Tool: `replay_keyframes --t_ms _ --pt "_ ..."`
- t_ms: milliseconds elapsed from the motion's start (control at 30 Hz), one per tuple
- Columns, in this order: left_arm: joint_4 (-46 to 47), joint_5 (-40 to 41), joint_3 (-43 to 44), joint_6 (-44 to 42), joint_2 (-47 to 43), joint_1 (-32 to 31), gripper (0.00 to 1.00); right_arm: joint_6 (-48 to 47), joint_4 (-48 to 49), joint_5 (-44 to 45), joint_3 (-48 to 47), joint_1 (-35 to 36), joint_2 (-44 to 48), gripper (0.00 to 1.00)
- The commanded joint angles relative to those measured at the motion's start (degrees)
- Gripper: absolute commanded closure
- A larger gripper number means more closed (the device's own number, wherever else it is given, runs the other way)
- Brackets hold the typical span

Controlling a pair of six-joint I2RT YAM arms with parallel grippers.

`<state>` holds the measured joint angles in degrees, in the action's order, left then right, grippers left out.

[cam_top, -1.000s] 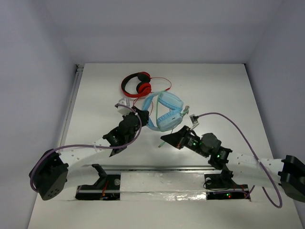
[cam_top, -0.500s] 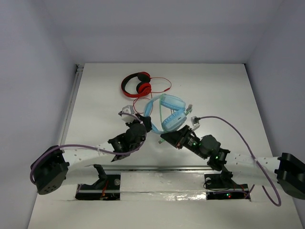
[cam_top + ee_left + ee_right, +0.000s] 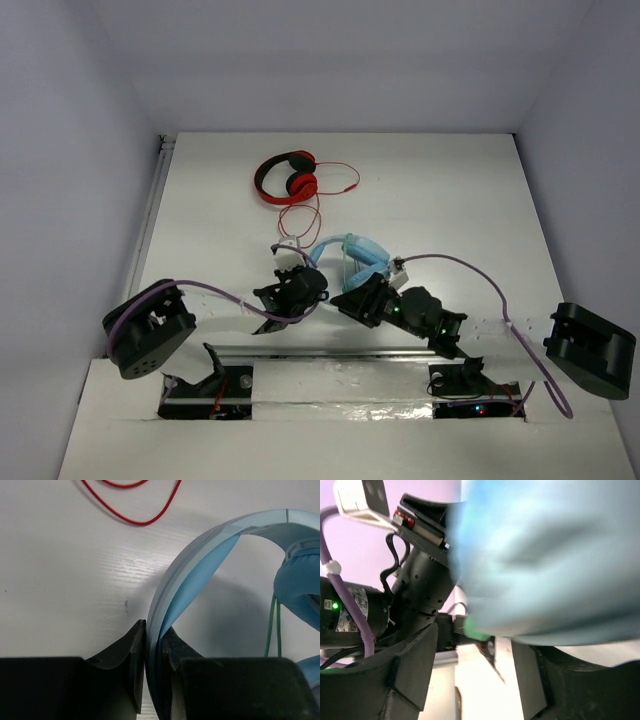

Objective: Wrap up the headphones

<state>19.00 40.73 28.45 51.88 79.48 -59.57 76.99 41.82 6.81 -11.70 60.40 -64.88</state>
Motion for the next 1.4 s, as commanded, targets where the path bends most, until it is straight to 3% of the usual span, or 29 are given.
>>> replay_keyframes --t_ms 0,100,300,467,567,600,667,700,733,767,800,833,867,900,967,1000,1033,1067,1100,1200,1367 --pt "-0.5 -5.8 1.4 -1.1 0.9 -2.0 1.00 -1.0 2.5 1.3 -3.1 -0.2 -1.5 0.31" --pt "-0.6 -7.0 0.9 -1.0 1.6 -2.0 1.00 -2.4 1.1 2.2 -3.6 -0.2 -1.1 0.26" --pt "-1.6 -8.3 2.2 -1.4 5.8 -2.0 1.00 -11.1 -14.6 4.6 -10.6 -0.2 6.0 0.18" --pt "-2.5 -7.6 3.6 -2.0 7.4 -2.0 1.00 -19.2 -33.5 13.2 -15.0 -0.2 17.1 0.18" --pt "-5.1 -6.8 5.6 -3.4 6.5 -2.0 0.98 -23.5 -44.4 19.5 -17.9 -0.2 25.4 0.24" --pt "-5.7 -6.6 6.0 -3.6 6.1 -2.0 0.86 -24.5 -46.8 20.9 -19.0 -0.2 27.3 0.30" --pt "-7.0 -6.1 6.3 -4.1 4.4 -2.0 0.76 -27.2 -53.2 25.4 -20.2 -0.2 32.6 0.46" --pt "-7.2 -5.8 6.3 -4.3 3.6 -2.0 0.66 -27.9 -55.3 26.7 -20.7 -0.2 34.3 0.79" --pt "-7.7 -5.3 6.3 -4.6 1.7 -2.0 0.60 -29.1 -59.2 29.1 -21.9 -0.2 35.9 0.91" --pt "-8.9 -4.4 6.5 -5.2 0.4 -2.0 0.54 -29.6 -60.8 30.3 -22.7 -0.2 38.7 0.96" --pt "-9.7 -3.6 6.7 -5.7 -0.7 -2.0 0.42 -30.1 -62.4 31.2 -23.5 -0.2 40.0 0.98" --pt "-10.4 -2.9 7.0 -6.3 -3.7 -2.0 0.36 -31.1 -64.7 33.2 -25.3 -0.2 41.1 0.97" --pt "-11.5 -1.3 7.5 -7.2 -5.6 -2.0 0.32 -31.9 -65.3 34.3 -26.3 -0.2 43.2 0.96" --pt "-12.0 -0.7 7.9 -9.4 -7.5 -2.0 0.25 -32.8 -65.6 35.3 -27.1 -0.2 44.0 0.85" --pt "-13.5 1.7 9.4 -12.1 -13.9 -2.0 0.21 -35.9 -65.6 38.8 -29.9 -0.2 45.9 0.68" --pt "-14.1 2.3 10.1 -14.3 -16.1 -2.0 0.18 -37.3 -65.4 39.9 -31.0 -0.2 46.2 0.47" --pt "-14.5 2.9 10.8 -15.4 -20.6 -2.0 0.15 -39.2 -65.2 42.6 -31.9 -0.2 46.5 0.34" --pt "-15.0 3.8 12.1 -16.4 -22.9 -2.0 0.12 -40.0 -65.2 44.1 -34.0 -0.2 46.6 0.12" --pt "-15.0 3.6 12.6 -17.5 -25.1 -2.0 0.05 -40.9 -65.2 45.4 -34.9 -0.2 46.5 0.00" --pt "-14.0 1.7 13.3 -20.7 -33.1 -2.0 0.01 -42.9 -67.0 48.6 -38.5 -0.2 45.7 0.00" --pt "-15.6 0.4 14.4 -22.3 -42.3 -2.0 0.01 -44.0 -68.5 46.7 -40.3 -0.2 45.7 0.00"
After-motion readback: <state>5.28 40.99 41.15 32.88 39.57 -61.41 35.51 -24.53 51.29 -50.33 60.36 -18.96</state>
